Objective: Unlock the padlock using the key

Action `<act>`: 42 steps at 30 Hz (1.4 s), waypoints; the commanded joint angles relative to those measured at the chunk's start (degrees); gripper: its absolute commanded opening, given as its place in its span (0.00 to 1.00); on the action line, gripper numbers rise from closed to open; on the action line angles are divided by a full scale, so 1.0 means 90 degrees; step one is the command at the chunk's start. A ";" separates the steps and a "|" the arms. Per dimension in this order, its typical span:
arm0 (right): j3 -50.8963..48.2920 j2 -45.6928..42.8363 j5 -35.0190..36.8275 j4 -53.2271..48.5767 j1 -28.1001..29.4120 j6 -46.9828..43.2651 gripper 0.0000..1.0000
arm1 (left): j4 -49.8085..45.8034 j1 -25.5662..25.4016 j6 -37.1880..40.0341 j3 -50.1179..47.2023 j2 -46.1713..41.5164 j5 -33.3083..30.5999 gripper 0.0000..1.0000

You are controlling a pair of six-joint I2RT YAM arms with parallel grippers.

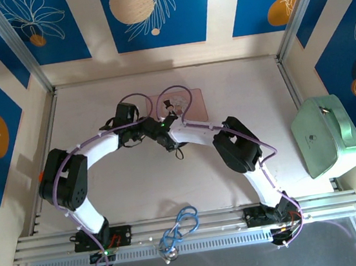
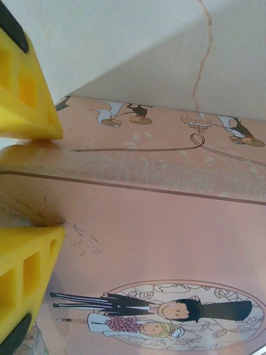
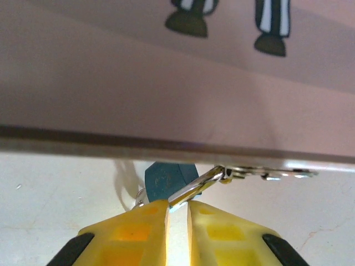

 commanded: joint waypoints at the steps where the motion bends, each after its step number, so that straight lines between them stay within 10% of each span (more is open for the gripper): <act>1: 0.0028 0.0105 0.0249 -0.0242 0.0039 0.0117 0.21 | -0.0409 0.0032 0.0033 -0.0204 0.0012 0.0085 0.40; 11: -0.1944 -0.1831 -0.0698 0.1946 -0.0016 -0.0016 0.36 | -0.0600 0.0052 0.0175 -0.0046 -0.0054 0.0035 0.40; 16: -0.2886 -0.2539 -0.1444 0.2858 -0.0331 0.0335 0.24 | -0.0749 0.0097 0.0295 0.0147 -0.0061 -0.0003 0.40; 22: -0.3164 -0.2434 -0.2056 0.3148 -0.0813 0.0510 0.10 | -0.0858 0.0144 0.0356 0.0337 0.0048 0.0015 0.39; 42: -0.2601 -0.1801 -0.2255 0.3065 -0.0897 0.0291 0.07 | -0.0962 0.0163 0.0375 0.0358 0.0325 0.0058 0.36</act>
